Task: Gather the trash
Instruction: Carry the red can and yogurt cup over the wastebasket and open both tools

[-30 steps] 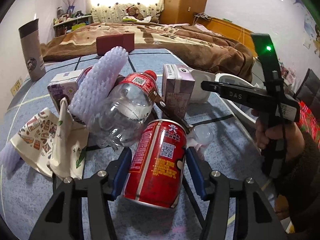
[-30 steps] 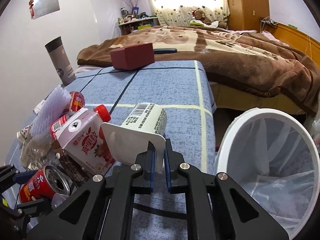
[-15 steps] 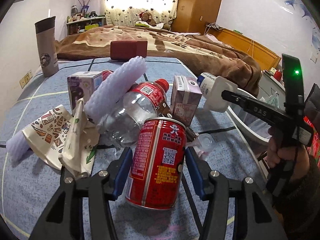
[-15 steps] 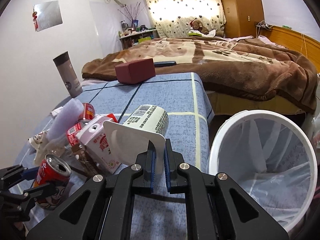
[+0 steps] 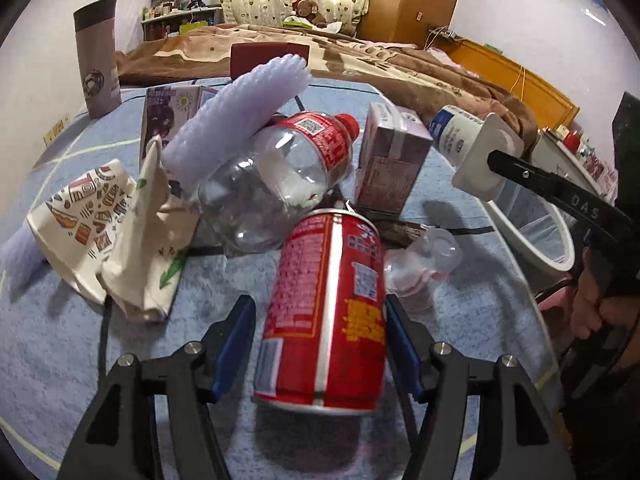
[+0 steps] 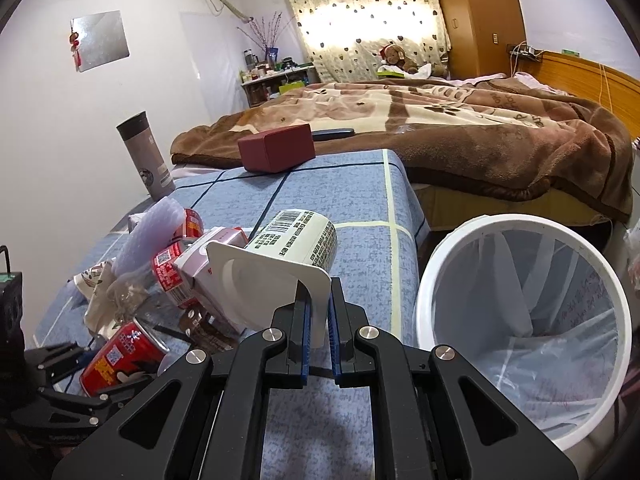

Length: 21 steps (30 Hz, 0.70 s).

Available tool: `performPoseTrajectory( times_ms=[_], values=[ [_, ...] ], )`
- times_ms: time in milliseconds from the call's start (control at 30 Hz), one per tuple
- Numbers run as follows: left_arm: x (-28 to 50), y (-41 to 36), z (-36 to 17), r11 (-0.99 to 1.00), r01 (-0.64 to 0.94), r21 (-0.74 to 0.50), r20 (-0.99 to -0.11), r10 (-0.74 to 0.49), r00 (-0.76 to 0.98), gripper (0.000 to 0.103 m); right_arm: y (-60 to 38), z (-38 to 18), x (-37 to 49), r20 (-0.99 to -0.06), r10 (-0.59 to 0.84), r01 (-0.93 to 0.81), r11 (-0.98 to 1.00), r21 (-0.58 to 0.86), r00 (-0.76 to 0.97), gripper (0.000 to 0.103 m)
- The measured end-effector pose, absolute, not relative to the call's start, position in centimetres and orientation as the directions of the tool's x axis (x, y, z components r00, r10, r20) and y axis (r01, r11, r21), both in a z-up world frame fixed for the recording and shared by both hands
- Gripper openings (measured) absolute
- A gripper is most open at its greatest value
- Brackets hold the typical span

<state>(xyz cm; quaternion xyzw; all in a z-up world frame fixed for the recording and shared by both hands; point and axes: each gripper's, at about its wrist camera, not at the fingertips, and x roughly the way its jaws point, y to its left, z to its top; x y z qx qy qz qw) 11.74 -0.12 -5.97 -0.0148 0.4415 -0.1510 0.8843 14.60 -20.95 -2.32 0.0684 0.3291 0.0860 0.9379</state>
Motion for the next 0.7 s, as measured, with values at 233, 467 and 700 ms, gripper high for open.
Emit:
performPoseTrajectory(
  times_ms=[233, 467, 700],
  values=[
    [11.0, -0.1, -4.4, 0.960, 0.246, -0.135, -0.748, -0.261, 0.610, 0.055, -21.5, -2.1, 14.0, -0.595, 0.208, -0.112, 0.975, 0.194, 0.776, 0.008],
    [10.3, -0.6, -1.5, 0.957, 0.260, -0.127, -0.703, -0.272, 0.658, 0.055, -22.7, -1.2, 13.1, -0.572, 0.201, -0.099, 0.974, 0.205, 0.795, 0.008],
    [11.2, -4.0, 1.7, 0.932, 0.343, -0.120, -0.652, -0.334, 0.681, 0.055, -25.5, 0.6, 11.7, -0.538, 0.154, -0.049, 0.978, 0.205, 0.829, 0.008]
  ],
)
